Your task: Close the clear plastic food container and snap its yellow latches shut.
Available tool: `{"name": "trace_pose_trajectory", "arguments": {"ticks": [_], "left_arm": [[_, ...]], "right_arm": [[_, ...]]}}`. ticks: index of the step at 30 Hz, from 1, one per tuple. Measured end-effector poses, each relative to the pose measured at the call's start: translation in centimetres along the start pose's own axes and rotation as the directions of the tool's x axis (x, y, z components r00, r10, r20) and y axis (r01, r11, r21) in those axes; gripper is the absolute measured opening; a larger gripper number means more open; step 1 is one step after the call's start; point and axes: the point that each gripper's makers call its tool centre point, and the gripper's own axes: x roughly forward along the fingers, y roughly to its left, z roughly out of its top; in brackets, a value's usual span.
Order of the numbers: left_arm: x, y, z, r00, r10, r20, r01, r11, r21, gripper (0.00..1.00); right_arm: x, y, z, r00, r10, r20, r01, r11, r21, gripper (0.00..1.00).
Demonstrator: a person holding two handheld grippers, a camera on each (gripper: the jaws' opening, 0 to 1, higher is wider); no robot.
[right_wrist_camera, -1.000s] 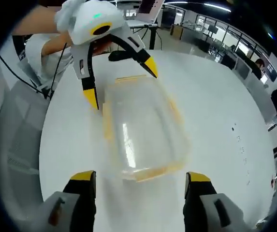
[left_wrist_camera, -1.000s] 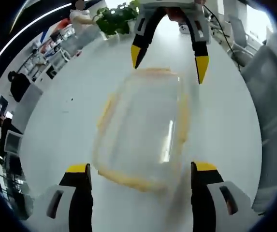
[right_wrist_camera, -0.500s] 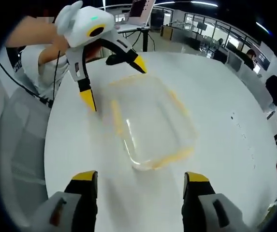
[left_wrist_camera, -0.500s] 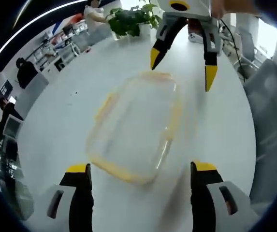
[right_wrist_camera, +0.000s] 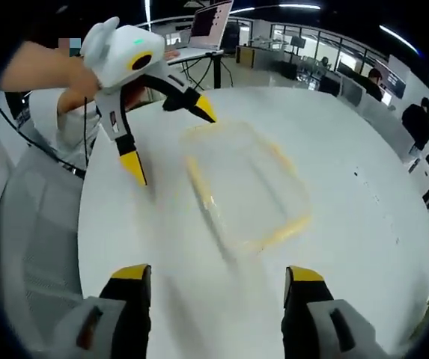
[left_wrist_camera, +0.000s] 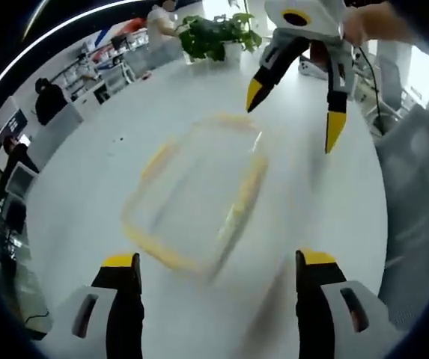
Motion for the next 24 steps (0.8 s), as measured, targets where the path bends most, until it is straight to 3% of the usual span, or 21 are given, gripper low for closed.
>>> {"name": "trace_pose_trajectory", "arguments": {"ticks": [10, 19, 24], "left_arm": [[-0.9, -0.9, -0.6, 0.998, 0.041, 0.052, -0.037, 0.996, -0.075, 0.83], [-2.2, -1.4, -1.3, 0.989, 0.106, 0.108, -0.085, 0.979, -0.184, 0.84], [-2.7, -1.9, -2.0, 0.983, 0.128, 0.129, -0.094, 0.966, -0.241, 0.84]], "right_arm": [[-0.5, 0.9, -1.0, 0.998, -0.054, 0.038, 0.053, 0.998, 0.026, 0.69], [-1.4, 1.5, -1.2, 0.980, -0.136, 0.143, 0.122, 0.987, 0.102, 0.69], [-1.8, 2.7, -1.6, 0.969, -0.150, 0.195, 0.128, 0.984, 0.122, 0.70]]}}
